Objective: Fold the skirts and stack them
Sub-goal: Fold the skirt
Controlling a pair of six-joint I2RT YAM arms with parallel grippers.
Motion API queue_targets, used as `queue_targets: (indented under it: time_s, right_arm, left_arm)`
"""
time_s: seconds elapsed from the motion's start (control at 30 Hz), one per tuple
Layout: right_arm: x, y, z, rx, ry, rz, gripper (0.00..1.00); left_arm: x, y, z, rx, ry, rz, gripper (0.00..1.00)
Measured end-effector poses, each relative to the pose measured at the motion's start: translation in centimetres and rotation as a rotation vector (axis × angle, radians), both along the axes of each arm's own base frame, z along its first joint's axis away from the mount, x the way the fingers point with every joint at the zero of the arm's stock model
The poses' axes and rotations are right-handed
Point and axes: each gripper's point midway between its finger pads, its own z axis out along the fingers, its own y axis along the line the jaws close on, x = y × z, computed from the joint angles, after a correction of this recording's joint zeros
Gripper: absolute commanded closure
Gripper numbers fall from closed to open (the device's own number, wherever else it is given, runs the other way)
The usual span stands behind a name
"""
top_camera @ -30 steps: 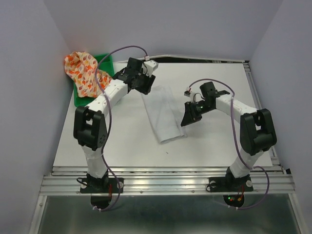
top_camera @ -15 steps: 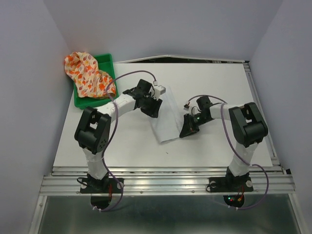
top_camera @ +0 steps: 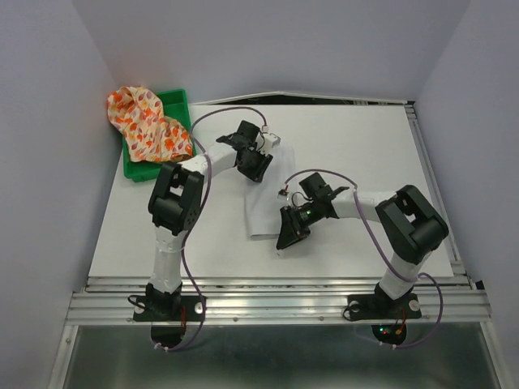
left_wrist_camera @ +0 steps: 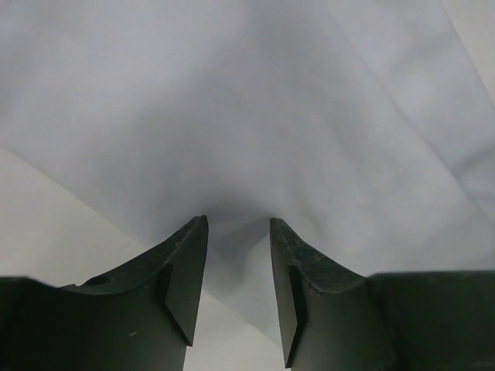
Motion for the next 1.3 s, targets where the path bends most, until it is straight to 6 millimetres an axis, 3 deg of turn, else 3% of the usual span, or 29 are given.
queue_targets:
  time_s: [0.2, 0.33, 0.43, 0.5, 0.6, 0.67, 0.77, 0.87, 1.0, 1.1, 1.17, 1.2, 1.3]
  right_arm:
    - [2.7, 1.0, 3.1, 0.071, -0.012, -0.059, 0.66]
    - [5.9, -0.5, 6.1, 0.118, -0.085, -0.16, 0.65]
    - [8.8, -2.8, 7.6, 0.118, -0.163, -0.27, 0.66]
    - [10.1, -3.8, 7.6, 0.099, -0.196, -0.318, 0.68]
    - [10.5, -4.0, 6.0, 0.062, -0.183, -0.328, 0.72]
    - [10.7, -4.0, 4.3, 0.032, -0.156, -0.329, 0.73]
    - [11.0, -4.1, 1.1, -0.018, -0.102, -0.336, 0.76]
    - [11.2, -4.4, -1.4, -0.062, -0.074, -0.345, 0.8]
    - [10.9, -4.3, -2.9, -0.066, -0.05, -0.35, 0.84]
    - [10.4, -3.5, -3.0, -0.06, -0.049, -0.336, 0.84]
    - [9.8, -2.0, -2.8, -0.047, -0.058, -0.31, 0.84]
    - [9.3, -1.1, -2.8, -0.04, -0.06, -0.292, 0.84]
    - [8.8, 1.3, -3.0, -0.021, -0.051, -0.258, 0.83]
  left_arm:
    - [3.0, 0.8, 1.9, 0.06, -0.113, -0.036, 0.48]
    - [3.1, 0.9, 2.9, 0.051, -0.136, -0.05, 0.48]
    - [1.9, 1.4, 4.7, 0.031, -0.146, -0.045, 0.48]
    - [0.6, 1.4, 6.4, 0.004, -0.156, -0.041, 0.48]
    - [-2.1, 0.5, 8.8, -0.049, -0.168, -0.063, 0.48]
    - [-3.9, -0.2, 9.1, -0.08, -0.153, -0.079, 0.49]
    - [-6.6, -0.9, 7.1, -0.097, -0.078, -0.108, 0.49]
    - [-8.6, -0.2, 3.0, -0.061, 0.036, -0.098, 0.49]
    - [-9.2, 0.3, -0.5, -0.025, 0.124, -0.071, 0.49]
    - [-7.5, 0.2, -0.6, -0.022, 0.123, -0.05, 0.51]
    - [-5.5, -0.4, -0.7, -0.019, 0.117, -0.043, 0.52]
    - [-3.5, -1.0, -0.1, -0.032, 0.086, -0.041, 0.52]
    - [-1.1, -0.7, -0.5, -0.035, 0.072, -0.017, 0.52]
